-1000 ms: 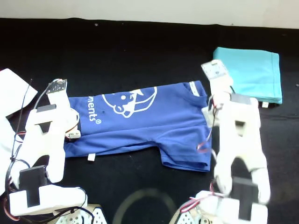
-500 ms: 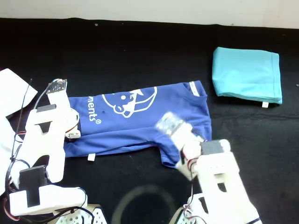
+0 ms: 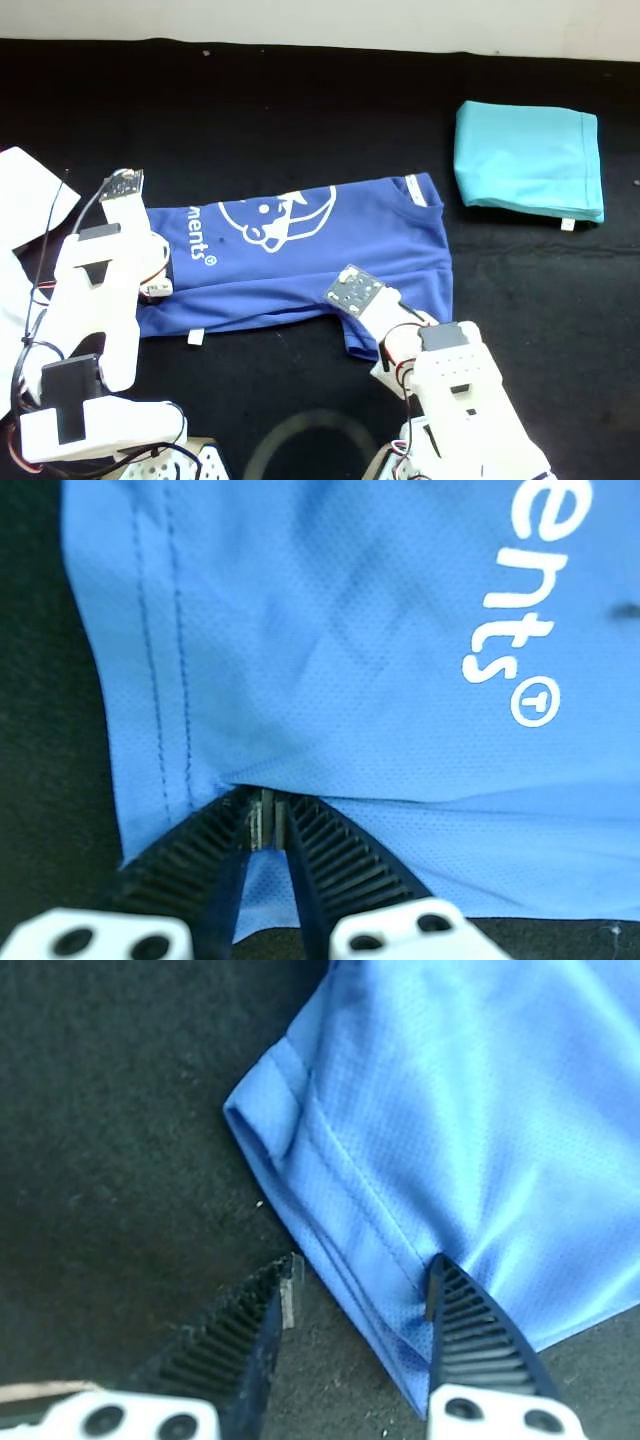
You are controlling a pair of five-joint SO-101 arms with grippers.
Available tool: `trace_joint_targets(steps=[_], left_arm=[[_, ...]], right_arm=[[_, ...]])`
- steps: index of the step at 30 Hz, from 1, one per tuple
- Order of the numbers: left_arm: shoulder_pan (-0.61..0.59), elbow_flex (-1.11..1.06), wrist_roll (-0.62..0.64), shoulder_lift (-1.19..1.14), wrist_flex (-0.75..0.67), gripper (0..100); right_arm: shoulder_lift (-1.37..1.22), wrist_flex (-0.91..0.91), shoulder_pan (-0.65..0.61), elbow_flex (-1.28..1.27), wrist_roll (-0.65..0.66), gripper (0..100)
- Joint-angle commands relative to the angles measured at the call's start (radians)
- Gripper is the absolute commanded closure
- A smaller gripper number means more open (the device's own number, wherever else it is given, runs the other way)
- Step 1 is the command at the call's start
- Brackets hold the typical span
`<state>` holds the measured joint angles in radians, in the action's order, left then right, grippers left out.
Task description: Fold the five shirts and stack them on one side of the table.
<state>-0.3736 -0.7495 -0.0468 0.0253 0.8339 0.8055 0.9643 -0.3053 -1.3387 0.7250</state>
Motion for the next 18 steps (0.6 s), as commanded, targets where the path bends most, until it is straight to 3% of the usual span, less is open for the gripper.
trace_joint_targets(steps=[1, 12, 17, 18], left_arm=[[-0.022, 0.001, 0.006, -0.008, -0.034, 99], [-0.022, 0.001, 0.008, -0.008, -0.034, 99], [-0.022, 0.001, 0.009, -0.008, -0.034, 99], [-0.022, 0.001, 0.009, -0.008, -0.034, 99]], right_arm=[[0.005, -0.064, -0.004, -0.024, 0.014, 79.6], [0.005, -0.117, -0.004, -0.096, 0.015, 80.6], [0.005, -0.117, -0.004, -0.096, 0.058, 99.8], [0.005, -0.117, 0.001, -0.094, 0.071, 98.8]])
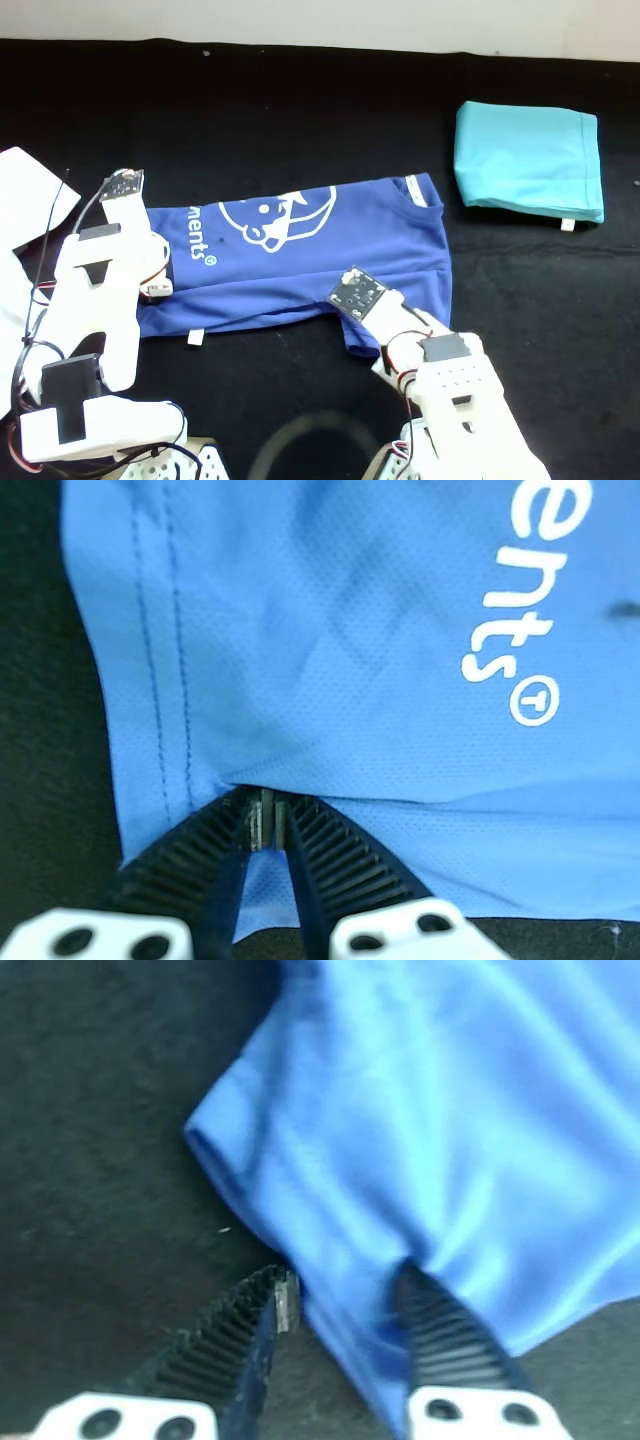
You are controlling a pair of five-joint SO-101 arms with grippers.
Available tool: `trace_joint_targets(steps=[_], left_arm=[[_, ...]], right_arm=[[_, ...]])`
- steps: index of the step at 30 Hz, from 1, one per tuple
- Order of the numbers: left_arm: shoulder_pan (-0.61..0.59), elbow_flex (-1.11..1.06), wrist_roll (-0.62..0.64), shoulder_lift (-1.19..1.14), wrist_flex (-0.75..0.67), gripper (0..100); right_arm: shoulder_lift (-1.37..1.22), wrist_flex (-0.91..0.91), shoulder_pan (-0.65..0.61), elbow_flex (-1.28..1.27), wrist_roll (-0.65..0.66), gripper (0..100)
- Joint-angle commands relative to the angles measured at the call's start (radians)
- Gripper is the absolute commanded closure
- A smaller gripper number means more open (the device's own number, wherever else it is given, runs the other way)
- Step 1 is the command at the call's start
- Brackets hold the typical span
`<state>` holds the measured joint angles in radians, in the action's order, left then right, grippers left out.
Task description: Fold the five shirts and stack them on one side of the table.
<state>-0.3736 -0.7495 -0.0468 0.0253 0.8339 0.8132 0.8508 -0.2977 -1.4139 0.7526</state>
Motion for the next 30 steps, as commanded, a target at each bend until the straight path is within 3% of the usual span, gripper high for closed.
trace_joint_targets(steps=[1, 7, 13, 20, 30], left_arm=[[-0.022, 0.001, 0.009, -0.008, -0.034, 99], [-0.022, 0.001, 0.009, -0.008, -0.034, 99], [-0.022, 0.001, 0.009, -0.008, -0.034, 99], [-0.022, 0.001, 0.009, -0.008, -0.034, 99], [-0.022, 0.001, 0.009, -0.008, -0.034, 99]], right_arm=[[-0.002, -0.004, -0.005, -0.015, 0.044, 98.1], [-0.002, 0.015, 0.038, 0.081, 0.046, 99.3], [-0.058, 0.191, 0.05, 0.335, 0.046, 99.3], [-0.401, 0.32, 0.048, 0.76, -0.012, 99.3], [-0.969, 0.321, 0.05, 1.307, -0.015, 99.2]])
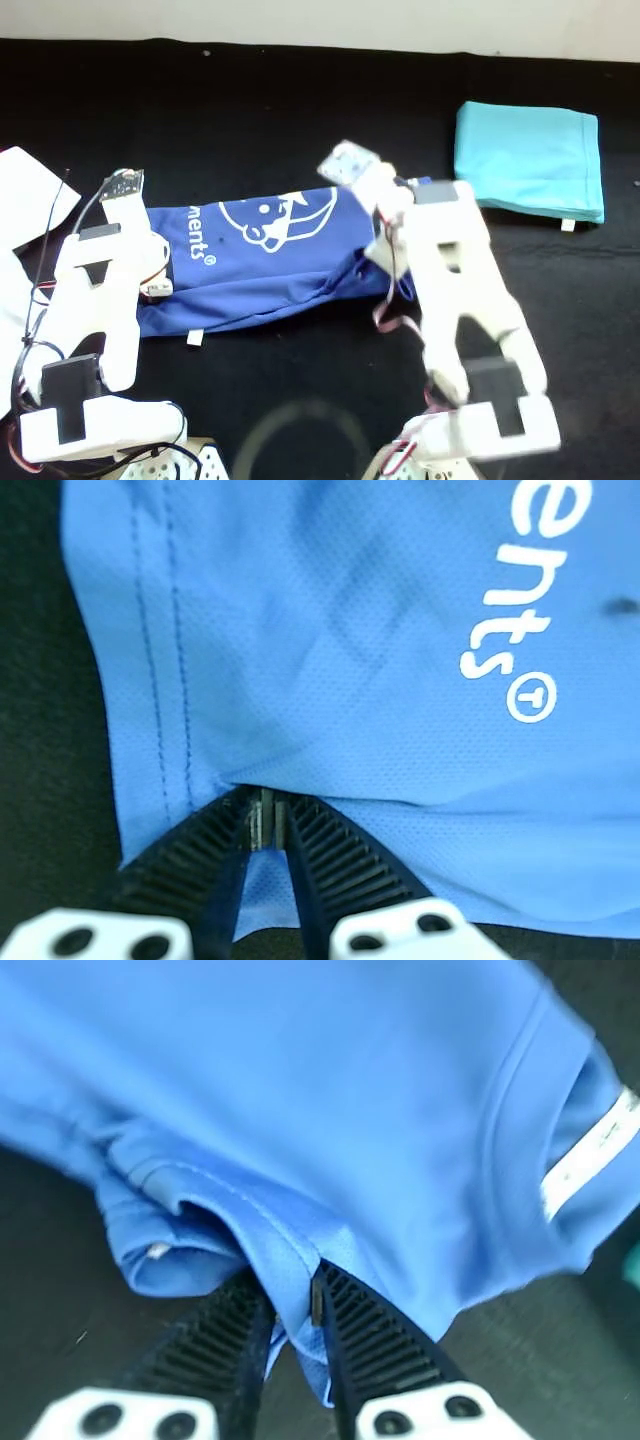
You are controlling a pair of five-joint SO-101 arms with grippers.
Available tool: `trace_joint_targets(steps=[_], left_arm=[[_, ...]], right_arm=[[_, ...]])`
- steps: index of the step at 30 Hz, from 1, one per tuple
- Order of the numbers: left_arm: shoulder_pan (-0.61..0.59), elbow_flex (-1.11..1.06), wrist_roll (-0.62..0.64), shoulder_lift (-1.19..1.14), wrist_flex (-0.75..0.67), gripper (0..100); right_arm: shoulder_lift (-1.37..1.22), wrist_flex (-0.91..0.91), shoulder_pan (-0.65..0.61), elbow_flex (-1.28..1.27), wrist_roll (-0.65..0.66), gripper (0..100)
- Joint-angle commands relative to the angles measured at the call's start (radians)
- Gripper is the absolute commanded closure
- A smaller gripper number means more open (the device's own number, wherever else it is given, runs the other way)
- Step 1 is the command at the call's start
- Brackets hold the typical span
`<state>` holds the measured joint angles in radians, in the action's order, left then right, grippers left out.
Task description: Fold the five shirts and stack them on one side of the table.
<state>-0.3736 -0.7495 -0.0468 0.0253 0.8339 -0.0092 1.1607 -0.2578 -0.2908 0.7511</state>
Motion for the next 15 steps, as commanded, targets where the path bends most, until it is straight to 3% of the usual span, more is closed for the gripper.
trace_joint_targets(steps=[1, 6, 10, 15], left_arm=[[-0.022, 0.001, 0.009, -0.008, -0.034, 99], [-0.022, 0.001, 0.008, -0.008, -0.034, 99], [-0.022, 0.001, 0.006, -0.008, -0.034, 99], [-0.022, 0.001, 0.006, -0.008, -0.034, 99]], right_arm=[[-0.209, 0.012, 0.01, 0.234, -0.015, 99.0], [-0.447, 0.088, 0.019, 0.475, -0.025, 92.6], [-0.547, 0.133, 0.058, 0.684, -0.161, 77.6], [-0.636, 0.139, 0.13, 0.888, -0.31, 75.8]])
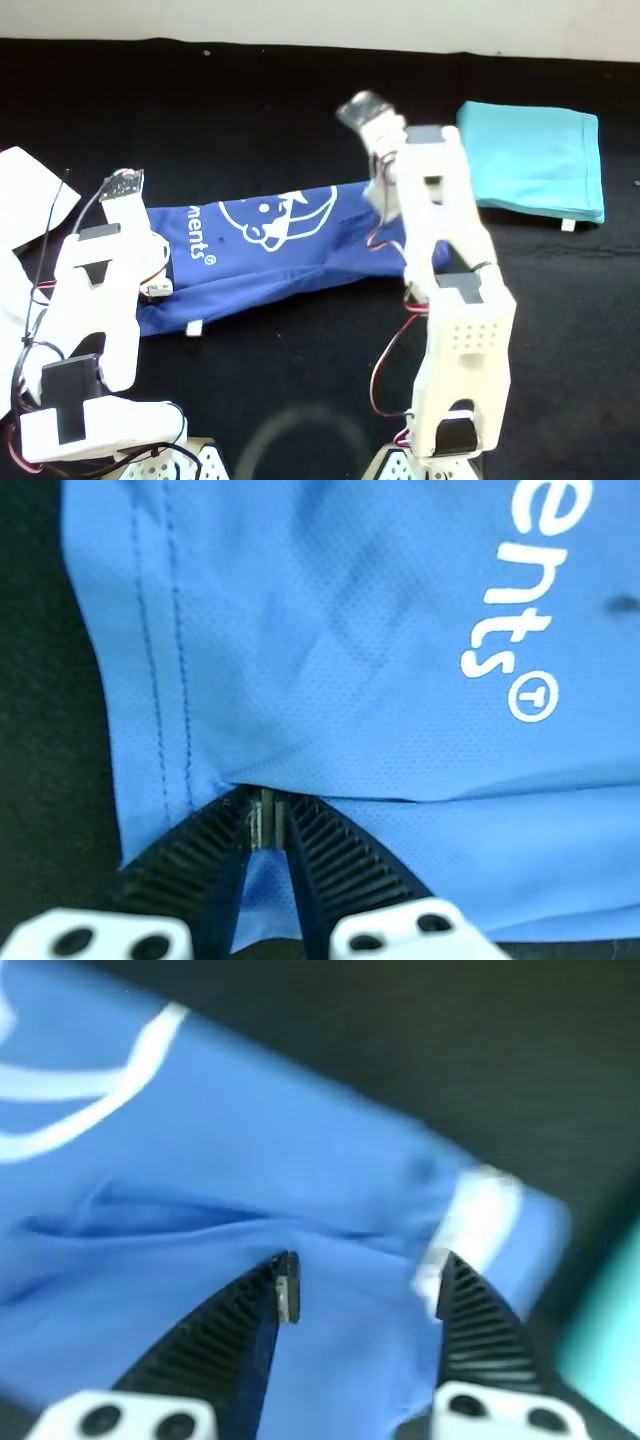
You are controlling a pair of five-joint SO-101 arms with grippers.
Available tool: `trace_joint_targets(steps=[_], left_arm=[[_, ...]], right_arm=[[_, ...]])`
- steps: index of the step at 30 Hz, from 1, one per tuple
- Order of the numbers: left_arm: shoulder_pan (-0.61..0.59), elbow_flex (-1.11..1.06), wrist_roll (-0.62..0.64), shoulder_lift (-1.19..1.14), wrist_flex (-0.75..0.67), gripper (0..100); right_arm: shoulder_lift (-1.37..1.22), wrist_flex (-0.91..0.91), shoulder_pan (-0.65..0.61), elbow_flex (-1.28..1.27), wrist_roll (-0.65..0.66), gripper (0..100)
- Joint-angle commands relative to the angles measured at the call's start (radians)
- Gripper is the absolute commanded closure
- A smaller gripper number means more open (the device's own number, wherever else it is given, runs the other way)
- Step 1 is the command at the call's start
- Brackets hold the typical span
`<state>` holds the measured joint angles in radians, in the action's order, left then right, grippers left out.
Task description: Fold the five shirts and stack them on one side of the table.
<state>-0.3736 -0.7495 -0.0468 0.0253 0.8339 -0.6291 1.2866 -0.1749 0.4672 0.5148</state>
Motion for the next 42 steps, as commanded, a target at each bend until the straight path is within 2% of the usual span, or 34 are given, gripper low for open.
trace_joint_targets(steps=[1, 8, 10, 13, 19, 21, 24, 28, 35, 39, 42], left_arm=[[-0.022, 0.001, 0.006, -0.008, -0.034, 99], [-0.022, 0.001, 0.006, -0.008, -0.034, 99], [-0.022, 0.001, 0.006, -0.008, -0.034, 99], [-0.022, 0.001, 0.006, -0.008, -0.034, 99], [-0.022, 0.001, 0.006, -0.008, -0.034, 99], [-0.022, 0.001, 0.006, -0.008, -0.034, 99], [-0.022, 0.001, 0.006, -0.008, -0.034, 99], [-0.022, 0.001, 0.006, -0.008, -0.034, 99], [-0.022, 0.001, 0.006, -0.008, -0.034, 99], [-0.022, 0.001, 0.006, -0.008, -0.034, 99], [-0.022, 0.001, 0.006, -0.008, -0.034, 99]], right_arm=[[-0.027, 0.015, 0.058, 0.154, -0.091, 75.8], [-0.033, 0.234, 0.071, 0.321, -0.121, 76.9], [-0.033, 0.315, 0.042, 0.354, -0.121, 83.7], [-0.033, 0.407, -0.012, 0.386, -0.121, 99.8], [-0.036, 0.456, -0.114, 0.381, -0.133, 99.2], [-0.028, 0.469, -0.139, 0.381, -0.201, 99.2], [-0.018, 0.472, -0.147, 0.39, -0.275, 99.2], [0.039, 0.473, -0.145, 0.337, -0.292, 99.2], [0.252, 0.4, -0.226, 0.108, -0.292, 99.2], [0.398, 0.219, -0.288, -0.2, -0.296, 99.2], [0.524, -0.004, -0.305, -0.496, -0.322, 99.2]])
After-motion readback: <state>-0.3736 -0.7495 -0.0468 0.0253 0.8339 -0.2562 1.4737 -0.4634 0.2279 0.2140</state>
